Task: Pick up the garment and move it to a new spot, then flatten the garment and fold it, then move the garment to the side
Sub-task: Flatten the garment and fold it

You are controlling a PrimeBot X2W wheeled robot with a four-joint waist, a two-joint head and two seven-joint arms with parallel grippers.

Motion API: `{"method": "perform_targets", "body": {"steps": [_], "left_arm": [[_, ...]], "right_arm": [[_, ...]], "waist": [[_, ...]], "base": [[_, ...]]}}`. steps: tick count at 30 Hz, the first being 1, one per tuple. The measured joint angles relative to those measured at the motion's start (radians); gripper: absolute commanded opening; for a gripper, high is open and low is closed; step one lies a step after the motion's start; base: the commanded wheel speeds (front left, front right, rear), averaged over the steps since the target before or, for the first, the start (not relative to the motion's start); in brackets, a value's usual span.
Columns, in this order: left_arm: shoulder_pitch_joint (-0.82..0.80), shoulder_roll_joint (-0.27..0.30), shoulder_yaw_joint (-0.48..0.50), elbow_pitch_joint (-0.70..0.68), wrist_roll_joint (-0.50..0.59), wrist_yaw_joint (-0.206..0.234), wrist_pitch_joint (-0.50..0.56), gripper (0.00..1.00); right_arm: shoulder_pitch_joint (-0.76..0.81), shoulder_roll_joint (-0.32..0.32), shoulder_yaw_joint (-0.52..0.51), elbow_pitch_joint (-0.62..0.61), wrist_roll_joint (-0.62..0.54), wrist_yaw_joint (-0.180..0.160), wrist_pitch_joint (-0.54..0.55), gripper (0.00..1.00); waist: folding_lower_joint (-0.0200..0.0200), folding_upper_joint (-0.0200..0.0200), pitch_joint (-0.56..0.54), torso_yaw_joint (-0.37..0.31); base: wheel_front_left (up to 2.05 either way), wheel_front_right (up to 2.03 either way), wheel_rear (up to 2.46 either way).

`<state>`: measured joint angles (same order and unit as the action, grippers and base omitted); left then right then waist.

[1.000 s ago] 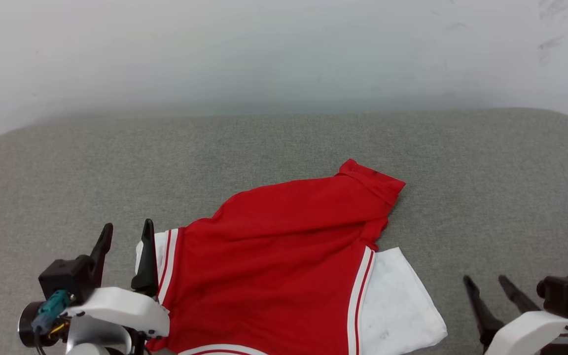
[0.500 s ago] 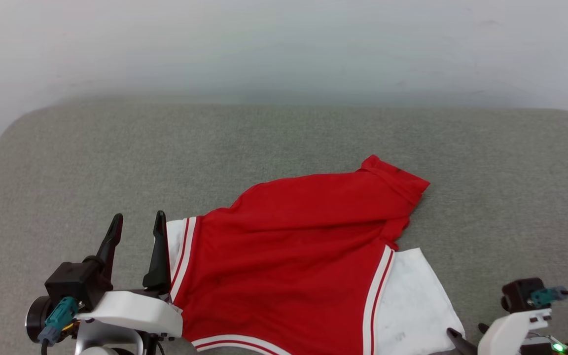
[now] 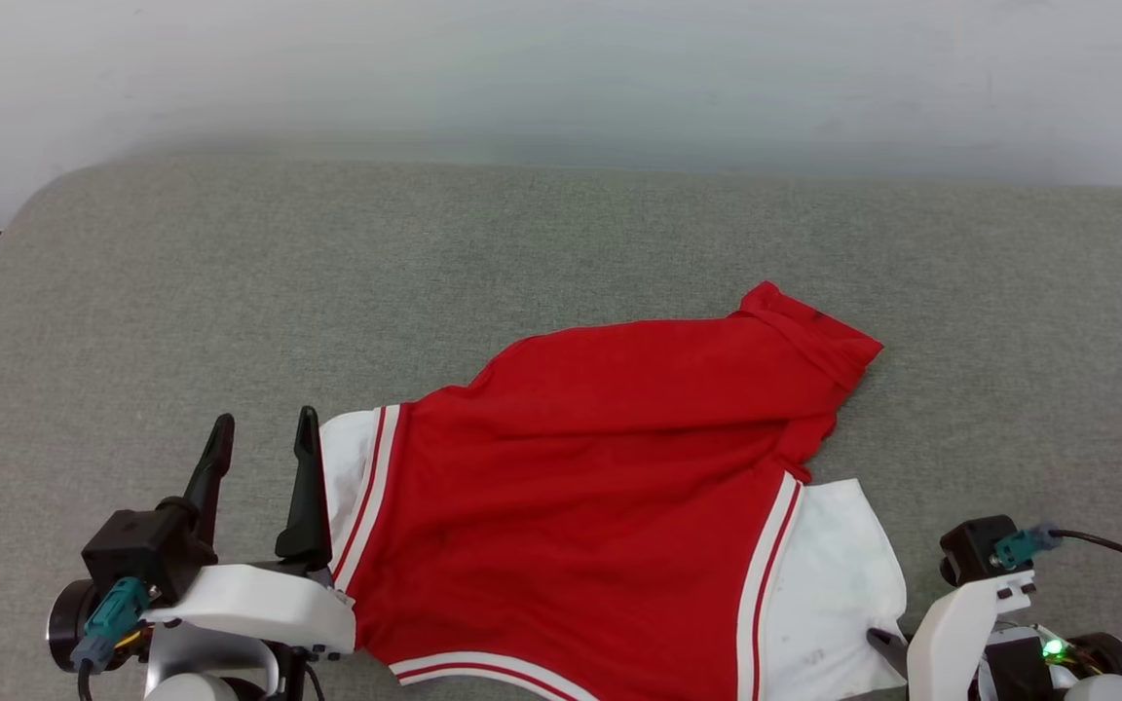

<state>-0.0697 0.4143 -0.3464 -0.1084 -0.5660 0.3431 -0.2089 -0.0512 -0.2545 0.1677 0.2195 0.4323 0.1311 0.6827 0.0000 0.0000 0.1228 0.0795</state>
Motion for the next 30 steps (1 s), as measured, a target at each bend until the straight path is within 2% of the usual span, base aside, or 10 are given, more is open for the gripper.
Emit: {"method": "perform_targets", "body": {"steps": [5,11,16,21,26,27,28,29,30], "left_arm": [[0.005,0.008,0.008,0.021,-0.011,0.000,0.002,1.00],[0.026,0.012,0.022,0.041,-0.030,-0.008,-0.001,1.00],[0.039,0.017,0.026,0.049,-0.041,-0.008,0.004,1.00],[0.041,0.020,0.021,0.055,-0.046,-0.010,0.017,1.00],[0.039,0.022,0.017,0.067,-0.053,-0.017,0.026,1.00],[0.035,0.021,0.011,0.076,-0.061,-0.023,0.030,1.00],[0.033,0.021,0.010,0.079,-0.062,-0.025,0.030,1.00],[0.032,0.021,0.009,0.083,-0.064,-0.027,0.032,1.00],[0.031,0.021,0.007,0.086,-0.064,-0.028,0.035,1.00]], "right_arm": [[-0.017,-0.012,-0.051,-0.048,-0.012,0.001,-0.022,0.00],[-0.015,-0.050,-0.189,-0.115,-0.059,0.000,0.011,0.00],[0.009,-0.076,-0.295,-0.115,-0.074,0.000,0.036,0.00],[0.015,-0.070,-0.385,-0.060,-0.088,0.000,0.012,0.00],[0.014,-0.043,-0.403,0.028,-0.092,0.000,-0.047,0.00],[0.003,-0.026,-0.399,0.079,-0.089,0.000,-0.100,0.00],[-0.002,-0.023,-0.397,0.092,-0.090,0.000,-0.121,0.25],[-0.008,-0.021,-0.397,0.104,-0.090,0.000,-0.138,0.37],[-0.010,-0.017,-0.396,0.111,-0.087,0.000,-0.160,1.00]], "waist": [[0.0001,0.0000,-0.011,-0.022],[0.0001,0.0000,-0.030,-0.052],[0.0001,0.0000,-0.042,-0.073],[0.0000,0.0000,-0.036,-0.079],[0.0001,0.0000,-0.015,-0.079],[0.0001,0.0000,-0.008,-0.077],[0.0001,0.0000,-0.007,-0.076],[0.0001,0.0000,-0.008,-0.075],[0.0001,0.0000,-0.011,-0.074]], "base": [[0.00,0.00,0.00],[0.00,0.00,0.00],[0.00,0.00,0.00],[0.00,0.00,0.00],[0.00,0.00,0.00],[0.00,0.00,0.00],[0.00,0.00,0.00],[0.00,0.00,0.00],[0.00,0.00,0.00]]}}
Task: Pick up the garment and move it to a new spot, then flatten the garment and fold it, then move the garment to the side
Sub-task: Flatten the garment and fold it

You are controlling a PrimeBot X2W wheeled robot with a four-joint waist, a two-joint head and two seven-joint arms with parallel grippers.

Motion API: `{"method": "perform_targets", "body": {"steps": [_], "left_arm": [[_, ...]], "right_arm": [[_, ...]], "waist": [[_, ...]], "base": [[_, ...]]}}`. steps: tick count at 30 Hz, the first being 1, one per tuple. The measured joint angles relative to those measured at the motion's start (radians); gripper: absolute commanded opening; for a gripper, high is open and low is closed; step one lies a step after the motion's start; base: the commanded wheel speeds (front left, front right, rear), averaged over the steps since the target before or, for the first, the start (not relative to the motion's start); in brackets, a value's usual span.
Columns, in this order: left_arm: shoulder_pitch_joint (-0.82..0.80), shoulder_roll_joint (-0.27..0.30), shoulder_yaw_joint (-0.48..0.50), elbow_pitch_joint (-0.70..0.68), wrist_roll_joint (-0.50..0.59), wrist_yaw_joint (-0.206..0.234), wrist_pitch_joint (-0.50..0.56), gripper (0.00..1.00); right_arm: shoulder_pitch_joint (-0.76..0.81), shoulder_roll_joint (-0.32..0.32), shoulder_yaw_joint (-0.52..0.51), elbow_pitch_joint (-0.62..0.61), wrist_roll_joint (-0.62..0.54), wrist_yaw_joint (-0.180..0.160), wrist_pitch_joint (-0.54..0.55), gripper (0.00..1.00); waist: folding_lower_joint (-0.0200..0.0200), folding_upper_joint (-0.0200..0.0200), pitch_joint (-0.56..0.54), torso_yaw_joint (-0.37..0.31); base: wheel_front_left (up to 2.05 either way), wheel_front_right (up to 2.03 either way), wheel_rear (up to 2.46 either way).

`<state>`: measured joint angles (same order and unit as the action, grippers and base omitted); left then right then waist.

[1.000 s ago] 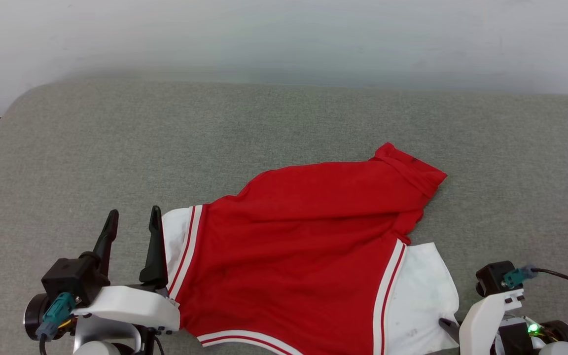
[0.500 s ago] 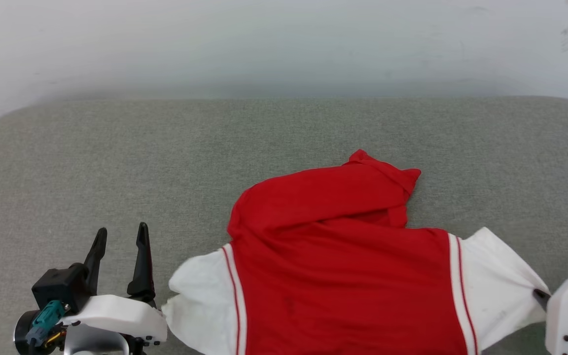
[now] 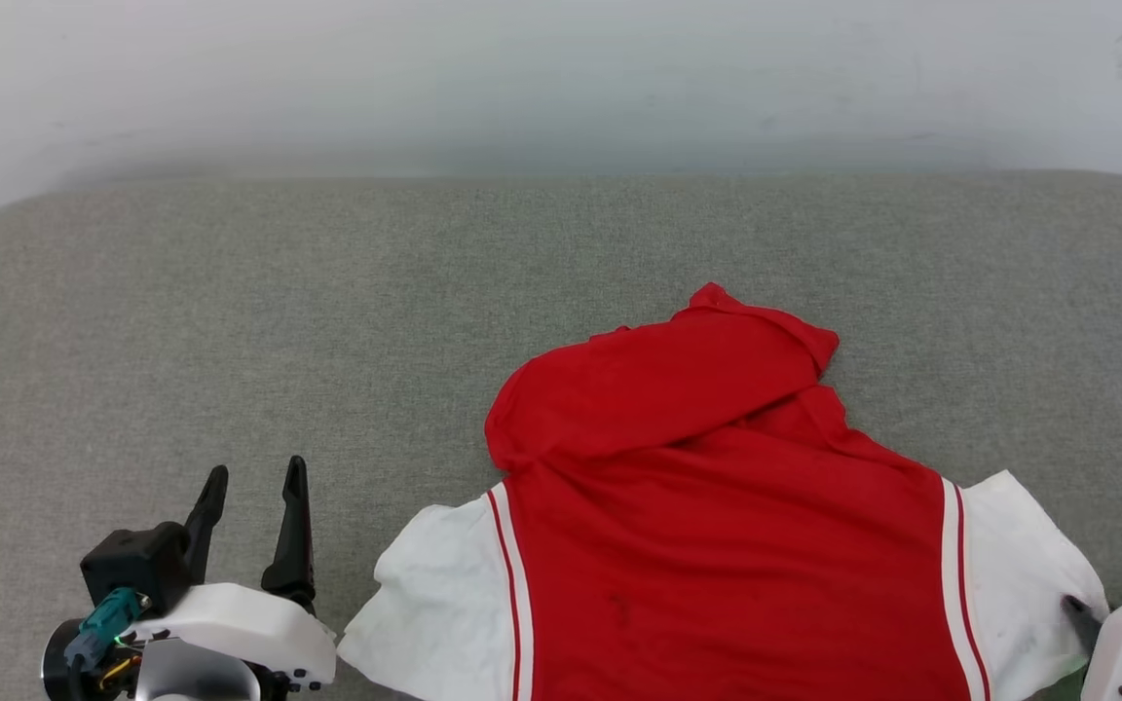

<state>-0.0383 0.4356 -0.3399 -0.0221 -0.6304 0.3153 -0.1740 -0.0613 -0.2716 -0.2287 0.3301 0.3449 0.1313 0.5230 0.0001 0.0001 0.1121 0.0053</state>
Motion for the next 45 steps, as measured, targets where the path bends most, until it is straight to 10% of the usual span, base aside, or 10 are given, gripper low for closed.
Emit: {"method": "perform_targets", "body": {"steps": [16,39,42,45], "left_arm": [[0.033,0.063,-0.058,-0.002,-0.109,-0.025,0.290,1.00],[-0.101,0.167,-0.281,0.133,-0.129,-0.142,0.781,1.00],[-0.123,0.167,-0.306,0.138,-0.120,-0.166,0.807,0.00],[-0.129,0.148,-0.315,0.141,-0.112,-0.167,0.791,0.00]], "right_arm": [[0.017,0.131,-0.017,-0.178,-0.171,0.000,-0.377,1.00],[0.083,0.217,0.091,-0.437,-0.186,0.000,-0.383,1.00],[0.078,0.218,0.079,-0.424,-0.181,0.000,-0.383,1.00],[0.068,0.218,0.067,-0.407,-0.173,0.000,-0.377,1.00]], "waist": [[-0.0002,0.0000,-0.084,-0.006],[-0.0003,0.0000,0.014,-0.097],[-0.0003,0.0000,0.022,-0.100],[-0.0003,0.0000,0.023,-0.096]], "base": [[0.00,0.00,0.00],[0.00,0.00,0.00],[0.00,0.00,0.00],[0.00,0.00,0.00]]}}
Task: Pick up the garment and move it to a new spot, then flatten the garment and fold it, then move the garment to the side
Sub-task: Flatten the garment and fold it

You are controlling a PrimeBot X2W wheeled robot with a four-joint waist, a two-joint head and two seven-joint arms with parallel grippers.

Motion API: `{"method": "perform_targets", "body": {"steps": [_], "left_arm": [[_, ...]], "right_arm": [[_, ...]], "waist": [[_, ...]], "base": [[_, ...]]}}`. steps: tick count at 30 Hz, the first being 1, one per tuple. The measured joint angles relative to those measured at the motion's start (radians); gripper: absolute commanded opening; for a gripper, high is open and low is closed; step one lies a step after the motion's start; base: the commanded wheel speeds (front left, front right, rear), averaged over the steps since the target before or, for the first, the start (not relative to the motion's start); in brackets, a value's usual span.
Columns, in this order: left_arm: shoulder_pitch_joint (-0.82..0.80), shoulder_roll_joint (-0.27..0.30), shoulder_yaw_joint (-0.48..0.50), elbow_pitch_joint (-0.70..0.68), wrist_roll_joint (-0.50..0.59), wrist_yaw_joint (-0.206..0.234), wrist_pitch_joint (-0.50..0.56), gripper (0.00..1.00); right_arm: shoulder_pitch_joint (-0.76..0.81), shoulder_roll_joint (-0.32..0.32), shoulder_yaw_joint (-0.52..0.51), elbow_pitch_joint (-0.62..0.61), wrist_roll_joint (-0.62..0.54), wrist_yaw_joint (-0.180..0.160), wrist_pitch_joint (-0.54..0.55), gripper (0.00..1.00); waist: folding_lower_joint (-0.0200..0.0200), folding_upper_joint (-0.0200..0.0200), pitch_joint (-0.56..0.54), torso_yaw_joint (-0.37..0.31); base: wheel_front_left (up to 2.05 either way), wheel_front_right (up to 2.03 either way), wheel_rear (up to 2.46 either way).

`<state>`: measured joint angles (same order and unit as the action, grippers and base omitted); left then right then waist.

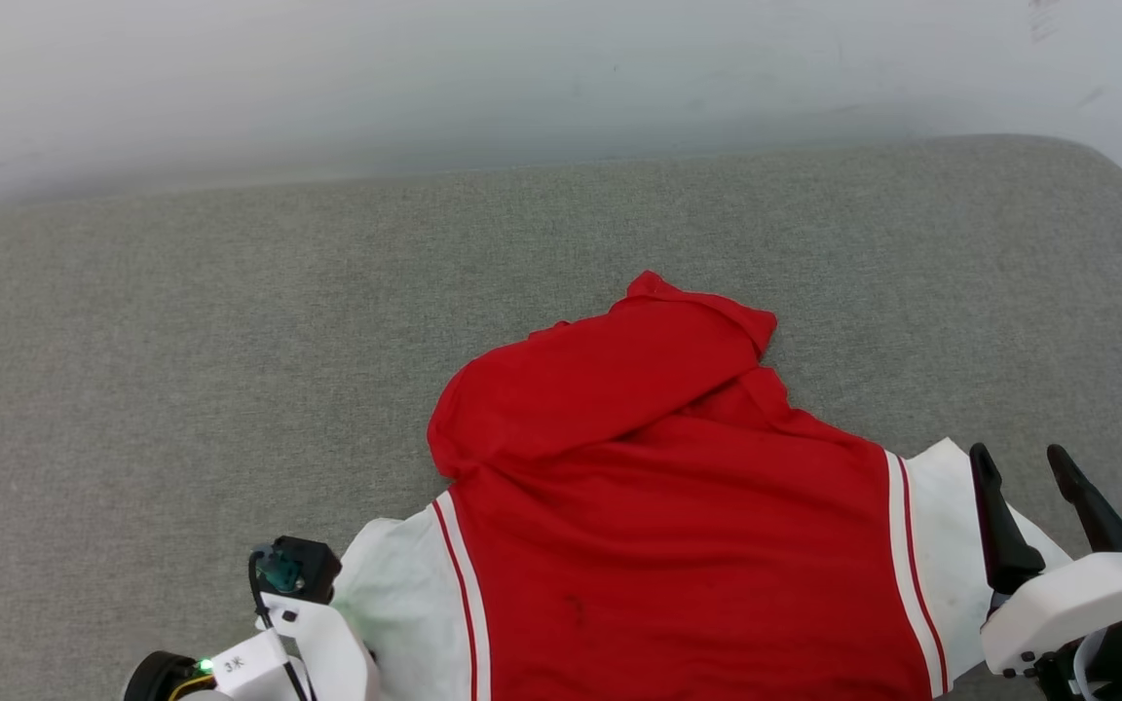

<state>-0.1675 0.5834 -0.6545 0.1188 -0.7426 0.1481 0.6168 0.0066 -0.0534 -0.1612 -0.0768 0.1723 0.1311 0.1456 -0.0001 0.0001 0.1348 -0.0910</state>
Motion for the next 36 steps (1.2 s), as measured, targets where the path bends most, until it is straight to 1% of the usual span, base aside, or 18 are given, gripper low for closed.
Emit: {"method": "perform_targets", "body": {"steps": [2,6,11,17,21,28,29,30,31,32,33,36], "left_arm": [[0.003,-0.024,0.004,0.002,0.000,0.006,-0.035,0.00],[0.024,-0.027,0.037,-0.021,-0.001,0.033,-0.094,0.00],[0.047,0.007,0.073,-0.095,0.007,0.071,-0.132,0.00],[0.057,0.037,0.094,-0.203,0.025,0.102,-0.145,0.00],[0.055,0.043,0.101,-0.253,0.035,0.114,-0.145,0.00],[0.043,0.047,0.102,-0.297,0.044,0.125,-0.146,0.00],[0.041,0.046,0.102,-0.300,0.045,0.125,-0.146,0.00],[0.040,0.046,0.102,-0.301,0.045,0.126,-0.146,0.00],[0.039,0.045,0.103,-0.303,0.045,0.127,-0.146,0.00],[0.039,0.044,0.103,-0.303,0.045,0.128,-0.149,0.00],[0.039,0.044,0.104,-0.302,0.044,0.128,-0.152,0.00],[0.039,0.040,0.106,-0.300,0.043,0.129,-0.159,0.00]], "right_arm": [[-0.002,0.001,-0.009,0.015,0.008,0.000,0.009,1.00],[0.001,-0.023,-0.036,0.060,0.043,0.000,0.069,1.00],[0.019,-0.088,-0.086,0.136,0.113,0.000,0.183,1.00],[0.020,-0.160,-0.142,0.228,0.178,0.000,0.382,1.00],[0.006,-0.186,-0.141,0.263,0.197,0.000,0.462,1.00],[-0.044,-0.193,-0.084,0.324,0.217,0.000,0.519,1.00],[-0.046,-0.194,-0.080,0.336,0.216,0.000,0.538,0.98],[-0.047,-0.194,-0.075,0.341,0.216,0.000,0.548,0.57],[-0.049,-0.192,-0.073,0.345,0.218,0.000,0.552,0.36],[-0.050,-0.193,-0.072,0.350,0.218,0.000,0.558,0.11],[-0.053,-0.193,-0.072,0.354,0.221,0.000,0.560,0.00],[-0.058,-0.191,-0.067,0.357,0.225,0.000,0.557,0.00]], "waist": [[0.0002,0.0000,-0.004,0.004],[0.0002,0.0000,-0.017,0.016],[0.0002,0.0000,-0.033,0.032],[0.0003,-0.0001,-0.026,0.046],[0.0003,0.0000,-0.006,0.053],[0.0002,0.0000,0.032,0.067],[0.0002,-0.0001,0.037,0.070],[0.0002,-0.0001,0.041,0.074],[0.0002,0.0000,0.045,0.076],[0.0002,0.0000,0.047,0.079],[0.0001,-0.0001,0.049,0.080],[0.0001,0.0000,0.047,0.083]], "base": [[0.00,0.00,0.00],[0.00,0.00,0.00],[0.00,0.00,0.00],[0.00,0.00,0.00],[0.00,0.00,0.00],[0.00,0.00,0.00],[0.00,0.00,0.00],[0.00,0.00,0.00],[0.00,0.00,0.00],[0.00,0.00,0.00],[0.00,0.00,0.00],[0.00,0.00,0.00]]}}
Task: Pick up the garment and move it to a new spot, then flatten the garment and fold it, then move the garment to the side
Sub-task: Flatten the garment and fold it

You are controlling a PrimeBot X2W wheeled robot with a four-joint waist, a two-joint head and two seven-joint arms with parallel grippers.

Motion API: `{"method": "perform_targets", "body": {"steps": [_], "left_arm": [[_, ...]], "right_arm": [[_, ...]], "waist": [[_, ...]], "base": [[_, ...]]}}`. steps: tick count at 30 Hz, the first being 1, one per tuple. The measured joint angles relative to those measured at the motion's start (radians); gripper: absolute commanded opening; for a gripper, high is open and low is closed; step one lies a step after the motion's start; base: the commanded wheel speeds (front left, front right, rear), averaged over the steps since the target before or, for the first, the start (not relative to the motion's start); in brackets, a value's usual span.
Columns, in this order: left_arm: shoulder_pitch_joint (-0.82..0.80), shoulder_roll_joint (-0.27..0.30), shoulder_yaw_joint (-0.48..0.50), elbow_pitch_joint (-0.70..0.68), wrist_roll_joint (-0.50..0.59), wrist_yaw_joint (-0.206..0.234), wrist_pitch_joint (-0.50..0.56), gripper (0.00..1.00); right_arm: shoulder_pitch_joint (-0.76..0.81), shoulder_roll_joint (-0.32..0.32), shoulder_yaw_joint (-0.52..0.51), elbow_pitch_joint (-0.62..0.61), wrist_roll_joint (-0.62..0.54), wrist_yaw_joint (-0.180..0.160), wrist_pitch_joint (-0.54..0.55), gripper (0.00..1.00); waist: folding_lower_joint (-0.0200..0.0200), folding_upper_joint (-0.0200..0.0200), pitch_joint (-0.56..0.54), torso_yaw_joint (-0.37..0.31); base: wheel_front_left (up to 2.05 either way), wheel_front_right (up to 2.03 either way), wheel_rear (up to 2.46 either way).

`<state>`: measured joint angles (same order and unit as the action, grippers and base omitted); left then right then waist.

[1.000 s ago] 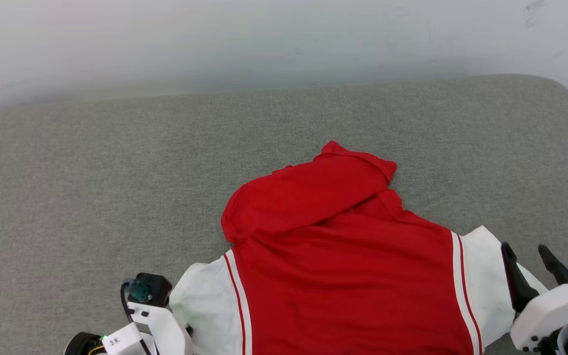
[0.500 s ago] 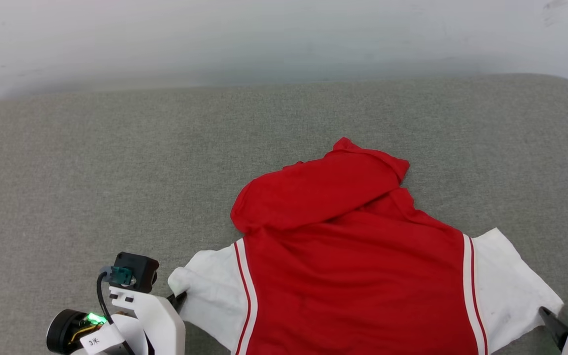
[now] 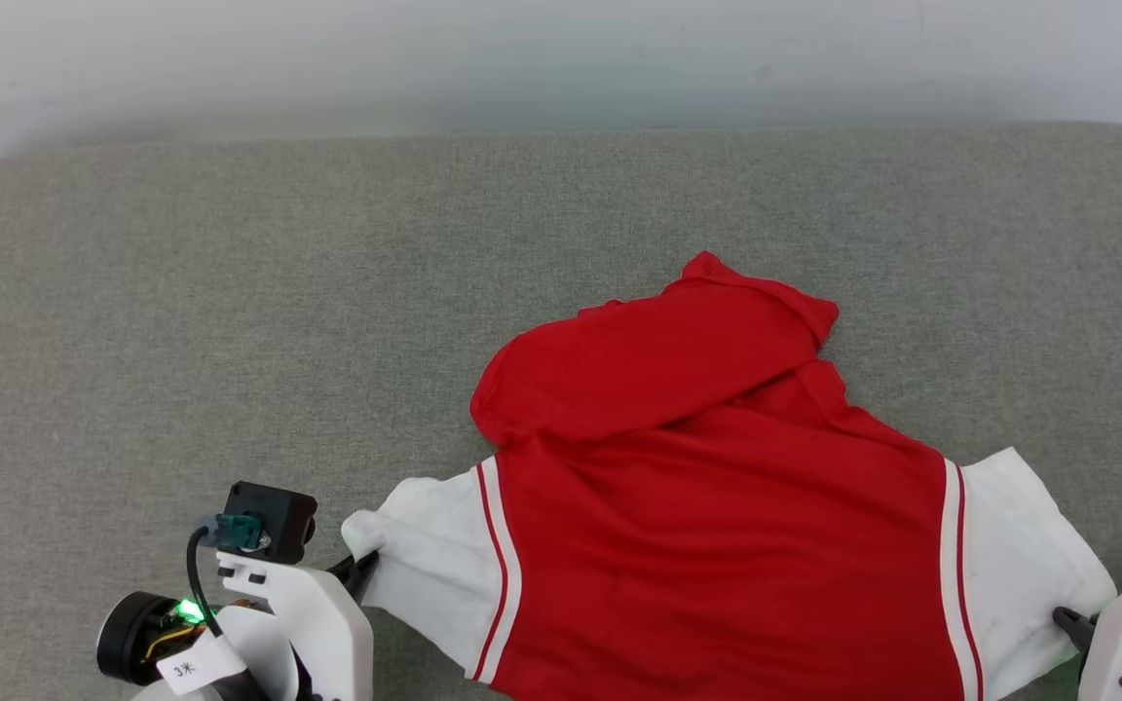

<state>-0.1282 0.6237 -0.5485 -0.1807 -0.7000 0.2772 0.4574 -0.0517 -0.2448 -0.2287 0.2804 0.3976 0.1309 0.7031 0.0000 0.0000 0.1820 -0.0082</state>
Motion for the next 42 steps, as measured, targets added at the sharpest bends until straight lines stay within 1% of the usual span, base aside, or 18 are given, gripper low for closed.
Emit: {"method": "perform_targets", "body": {"steps": [5,7,12,16,20,24,26,29,37,40,42], "left_arm": [[0.001,0.005,0.020,-0.005,-0.001,0.005,-0.030,0.00],[0.000,0.007,0.040,-0.016,0.002,0.013,-0.054,0.00],[-0.030,0.030,0.087,-0.039,0.008,0.016,-0.093,0.00],[-0.103,0.035,0.118,-0.030,0.010,0.001,-0.109,0.00],[-0.198,0.027,0.144,0.029,-0.011,-0.031,-0.109,0.00],[-0.338,0.009,0.165,0.119,-0.012,-0.066,-0.127,0.00],[-0.408,-0.008,0.175,0.159,-0.016,-0.080,-0.141,0.00],[-0.531,-0.016,0.184,0.217,0.008,-0.100,-0.164,0.00],[-0.883,-0.059,0.196,0.414,0.096,-0.133,-0.264,0.00],[-1.004,-0.066,0.198,0.497,0.128,-0.147,-0.316,0.00],[-1.075,-0.064,0.198,0.548,0.154,-0.165,-0.360,0.00]], "right_arm": [[0.004,-0.007,-0.019,-0.053,-0.001,0.000,-0.027,0.00],[0.004,-0.013,-0.028,-0.100,-0.006,0.000,-0.035,0.00],[-0.007,-0.025,-0.028,-0.234,-0.012,0.000,-0.032,0.00],[-0.058,-0.035,-0.021,-0.305,-0.019,0.000,-0.024,0.00],[-0.131,-0.042,0.006,-0.320,-0.021,0.000,0.000,0.00],[-0.252,-0.066,0.044,-0.304,-0.020,0.000,0.006,0.00],[-0.321,-0.076,0.065,-0.289,-0.020,0.000,0.000,0.00],[-0.447,-0.093,0.086,-0.253,-0.019,0.000,-0.023,0.00],[-0.817,-0.122,0.130,-0.117,-0.023,0.000,-0.109,0.00],[-0.954,-0.119,0.149,-0.060,-0.039,0.001,-0.163,0.00],[-1.042,-0.113,0.162,-0.015,-0.057,0.001,-0.203,0.00]], "waist": [[0.0000,0.0000,-0.031,-0.004],[0.0000,0.0000,-0.048,-0.008],[0.0000,0.0000,-0.102,-0.020],[-0.0001,0.0000,-0.142,-0.028],[-0.0001,0.0000,-0.170,-0.034],[-0.0002,0.0000,-0.165,-0.039],[-0.0001,0.0000,-0.152,-0.041],[-0.0001,0.0000,-0.120,-0.044],[0.0001,0.0000,0.019,-0.044],[0.0002,0.0000,0.077,-0.044],[0.0002,0.0000,0.114,-0.046]], "base": [[0.00,0.00,0.00],[0.00,0.00,0.00],[0.00,0.00,0.00],[0.00,0.00,0.00],[0.00,0.00,0.00],[0.00,0.00,0.00],[0.00,0.00,0.00],[0.00,0.00,0.00],[0.00,0.00,0.00],[0.00,0.00,0.00],[0.00,0.00,0.00]]}}
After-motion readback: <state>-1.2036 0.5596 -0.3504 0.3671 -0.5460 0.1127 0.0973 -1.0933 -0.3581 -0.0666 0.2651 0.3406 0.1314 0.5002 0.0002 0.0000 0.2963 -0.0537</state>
